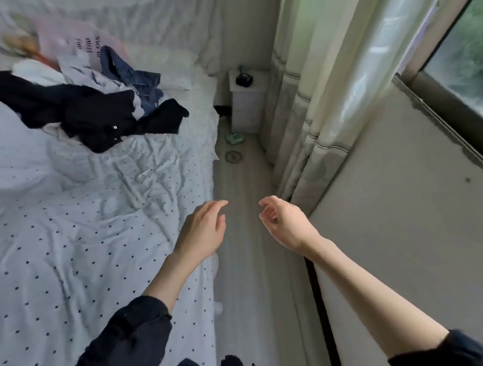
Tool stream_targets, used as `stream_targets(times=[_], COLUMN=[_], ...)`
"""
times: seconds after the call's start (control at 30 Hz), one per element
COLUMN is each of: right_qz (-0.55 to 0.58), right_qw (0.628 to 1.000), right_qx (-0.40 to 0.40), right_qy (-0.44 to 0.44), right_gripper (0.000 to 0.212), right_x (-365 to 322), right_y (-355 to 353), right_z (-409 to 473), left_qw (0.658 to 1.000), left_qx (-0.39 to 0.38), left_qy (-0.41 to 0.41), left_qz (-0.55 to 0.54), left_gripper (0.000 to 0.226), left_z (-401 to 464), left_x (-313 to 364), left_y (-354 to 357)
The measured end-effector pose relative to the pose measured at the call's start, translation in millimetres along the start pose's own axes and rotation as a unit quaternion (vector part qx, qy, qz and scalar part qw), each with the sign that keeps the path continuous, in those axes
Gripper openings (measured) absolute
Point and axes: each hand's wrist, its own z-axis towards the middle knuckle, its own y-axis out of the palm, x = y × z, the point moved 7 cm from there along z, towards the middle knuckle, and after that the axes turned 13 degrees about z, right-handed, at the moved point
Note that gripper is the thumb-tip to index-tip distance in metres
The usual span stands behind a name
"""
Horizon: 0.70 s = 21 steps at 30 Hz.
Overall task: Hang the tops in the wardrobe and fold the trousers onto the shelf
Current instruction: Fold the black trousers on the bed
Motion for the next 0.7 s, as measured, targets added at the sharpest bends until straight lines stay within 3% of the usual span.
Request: stream_targets(times=[0.1, 0.33, 0.5, 0.7], right_qz=[-0.004, 0.003, 0.030, 0.039], right_qw=[0.999, 0.986, 0.971, 0.944], right_qx=[-0.032, -0.135, -0.202, -0.290], right_qy=[-0.025, -0.098, -0.123, -0.156], right_gripper=[0.029, 0.032, 0.030, 0.030], right_x=[1, -4, -15, -53], right_y=[-3, -7, -20, 5], right_z=[46, 198, 322, 425], left_qw=[1.000, 0.986, 0.959, 0.922], left_qx=[-0.005, 0.049, 0.093, 0.116], left_qy=[-0.024, -0.162, -0.266, -0.368], left_qz=[0.018, 0.007, -0.021, -0.034], left_gripper=[0.037, 0.036, 0.037, 0.038], left_z=[23, 130, 229, 279], left_x=[-5, -49, -68, -109], left_y=[3, 0, -6, -24])
